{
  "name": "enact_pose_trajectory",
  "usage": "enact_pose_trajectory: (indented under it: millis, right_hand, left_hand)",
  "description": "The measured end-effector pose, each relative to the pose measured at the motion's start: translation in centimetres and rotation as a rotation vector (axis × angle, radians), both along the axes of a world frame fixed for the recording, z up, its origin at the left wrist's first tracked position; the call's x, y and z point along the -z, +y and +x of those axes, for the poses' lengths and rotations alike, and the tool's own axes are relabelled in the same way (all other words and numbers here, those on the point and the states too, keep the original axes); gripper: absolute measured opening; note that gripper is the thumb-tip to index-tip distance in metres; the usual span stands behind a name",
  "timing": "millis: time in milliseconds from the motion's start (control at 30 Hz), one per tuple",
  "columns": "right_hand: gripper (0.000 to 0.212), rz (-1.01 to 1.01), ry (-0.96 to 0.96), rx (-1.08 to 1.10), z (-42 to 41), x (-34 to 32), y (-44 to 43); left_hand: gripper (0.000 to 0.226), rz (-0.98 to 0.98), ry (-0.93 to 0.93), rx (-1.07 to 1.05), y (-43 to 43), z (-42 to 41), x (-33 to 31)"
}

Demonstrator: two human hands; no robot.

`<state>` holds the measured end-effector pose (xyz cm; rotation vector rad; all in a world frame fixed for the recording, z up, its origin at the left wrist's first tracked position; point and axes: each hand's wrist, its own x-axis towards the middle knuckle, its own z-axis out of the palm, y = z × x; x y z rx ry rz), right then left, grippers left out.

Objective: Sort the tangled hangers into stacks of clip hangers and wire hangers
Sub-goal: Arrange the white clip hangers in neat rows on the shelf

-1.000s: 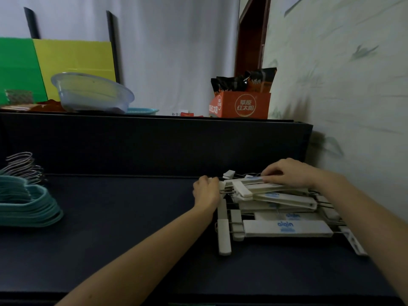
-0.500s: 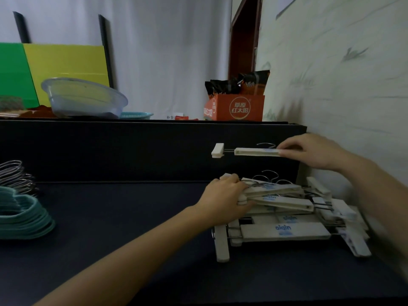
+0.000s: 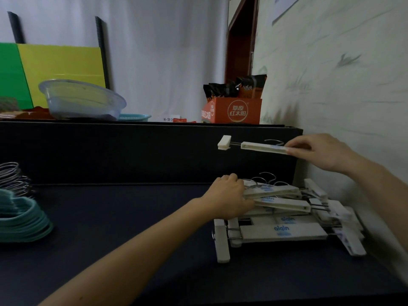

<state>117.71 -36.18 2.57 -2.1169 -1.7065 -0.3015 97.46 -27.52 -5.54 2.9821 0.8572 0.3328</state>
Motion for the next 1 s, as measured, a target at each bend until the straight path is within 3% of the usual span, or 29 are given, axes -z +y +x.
enact_pose_trajectory:
  millis: [233, 533, 733, 1000]
  right_hand:
    - [0.029, 0.036, 0.032, 0.012, -0.2, -0.4, -0.5]
    - [0.029, 0.107, 0.098, 0.032, -1.6, -1.1, -1.0]
    - [0.028, 0.163, 0.135, 0.000, -3.3, -1.5, -1.2]
    - [0.032, 0.129, 0.144, -0.089, -9.6, -1.1, 1.8]
  left_hand:
    - [0.040, -0.016, -0.020, -0.030, 0.0, 0.3, -0.3]
    - [0.039, 0.060, -0.201, -0.034, 0.4, -1.2, -1.9]
    - [0.038, -0.034, -0.315, -0.112, 3.4, -8.9, -5.1]
    - [0.028, -0.189, -0.129, -0.244, 7.9, -21.1, -3.6]
